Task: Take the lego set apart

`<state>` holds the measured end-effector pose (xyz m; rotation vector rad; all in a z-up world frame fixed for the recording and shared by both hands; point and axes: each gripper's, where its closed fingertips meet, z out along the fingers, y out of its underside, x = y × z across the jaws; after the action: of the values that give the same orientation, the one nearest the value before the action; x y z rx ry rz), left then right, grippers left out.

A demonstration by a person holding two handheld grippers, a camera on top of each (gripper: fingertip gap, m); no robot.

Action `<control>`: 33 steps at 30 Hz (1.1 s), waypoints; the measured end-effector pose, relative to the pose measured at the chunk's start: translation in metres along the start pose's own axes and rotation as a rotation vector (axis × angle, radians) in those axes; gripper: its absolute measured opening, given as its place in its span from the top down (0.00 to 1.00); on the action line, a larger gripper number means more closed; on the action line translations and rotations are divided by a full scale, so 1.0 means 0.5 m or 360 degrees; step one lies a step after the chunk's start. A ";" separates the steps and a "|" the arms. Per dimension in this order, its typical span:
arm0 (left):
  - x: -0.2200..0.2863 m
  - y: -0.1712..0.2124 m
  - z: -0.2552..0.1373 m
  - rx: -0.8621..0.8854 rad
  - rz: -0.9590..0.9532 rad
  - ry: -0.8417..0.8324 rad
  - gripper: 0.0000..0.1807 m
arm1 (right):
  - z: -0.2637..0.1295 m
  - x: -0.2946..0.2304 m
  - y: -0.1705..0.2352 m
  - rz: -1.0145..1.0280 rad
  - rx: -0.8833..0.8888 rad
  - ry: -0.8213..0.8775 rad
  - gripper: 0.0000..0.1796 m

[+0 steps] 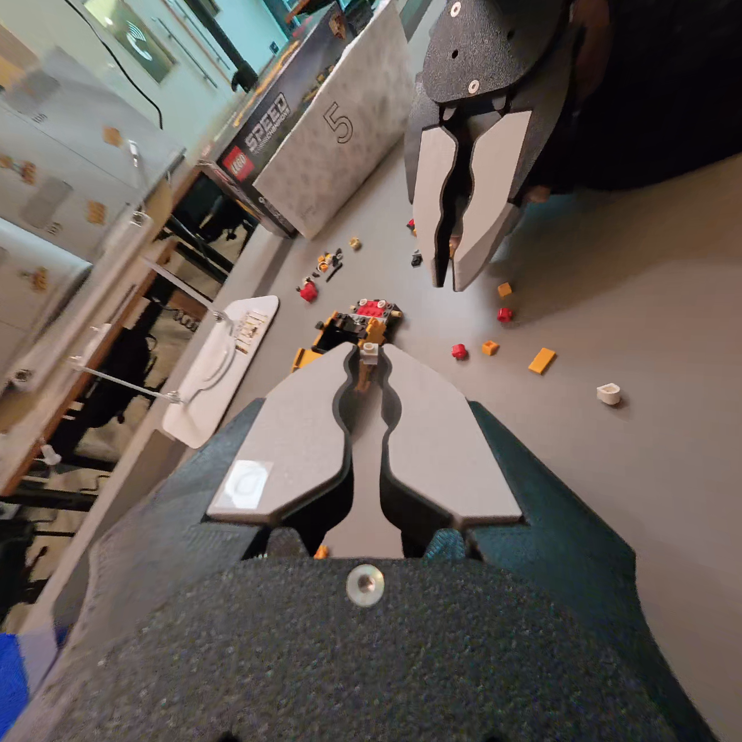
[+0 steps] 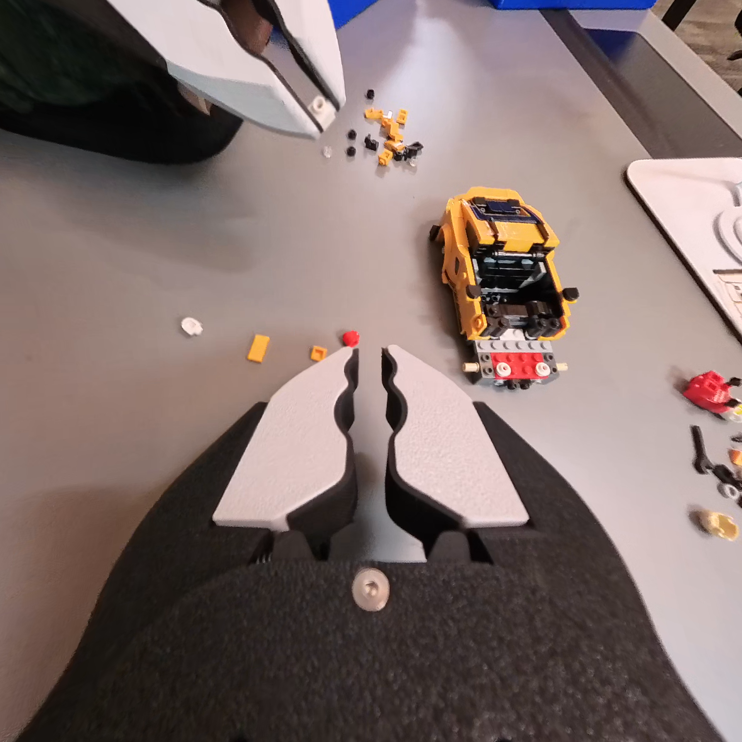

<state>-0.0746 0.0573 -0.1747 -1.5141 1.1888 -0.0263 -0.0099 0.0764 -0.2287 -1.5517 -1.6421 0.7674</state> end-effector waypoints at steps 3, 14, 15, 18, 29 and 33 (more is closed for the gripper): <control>-0.019 0.012 -0.010 -0.0051 0.0052 -0.0084 0.96 | 0.013 -0.015 -0.011 0.0038 -0.0003 -0.0036 0.91; -0.121 0.286 -0.099 -0.0876 -0.0515 -0.0318 0.96 | 0.063 -0.025 -0.007 0.0094 -0.0182 0.0024 0.84; -0.118 0.300 -0.099 -0.0914 -0.0558 -0.0304 0.95 | 0.064 -0.024 -0.006 0.0112 -0.0194 0.0030 0.84; -0.107 0.326 -0.095 -0.0961 -0.0670 -0.0257 0.90 | 0.061 -0.020 -0.003 0.0144 -0.0217 0.0053 0.84; -0.099 0.267 -0.089 -0.0636 -0.0816 -0.0125 0.84 | 0.060 -0.019 0.011 0.0195 -0.0285 0.0055 0.86; -0.081 0.240 -0.084 -0.0565 -0.0763 -0.0040 0.85 | 0.056 -0.021 0.014 0.0201 -0.0314 0.0051 0.88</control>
<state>-0.1963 0.0737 -0.2271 -2.0810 0.8131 -0.1222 -0.0293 0.0684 -0.2508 -1.8107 -1.6493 0.6576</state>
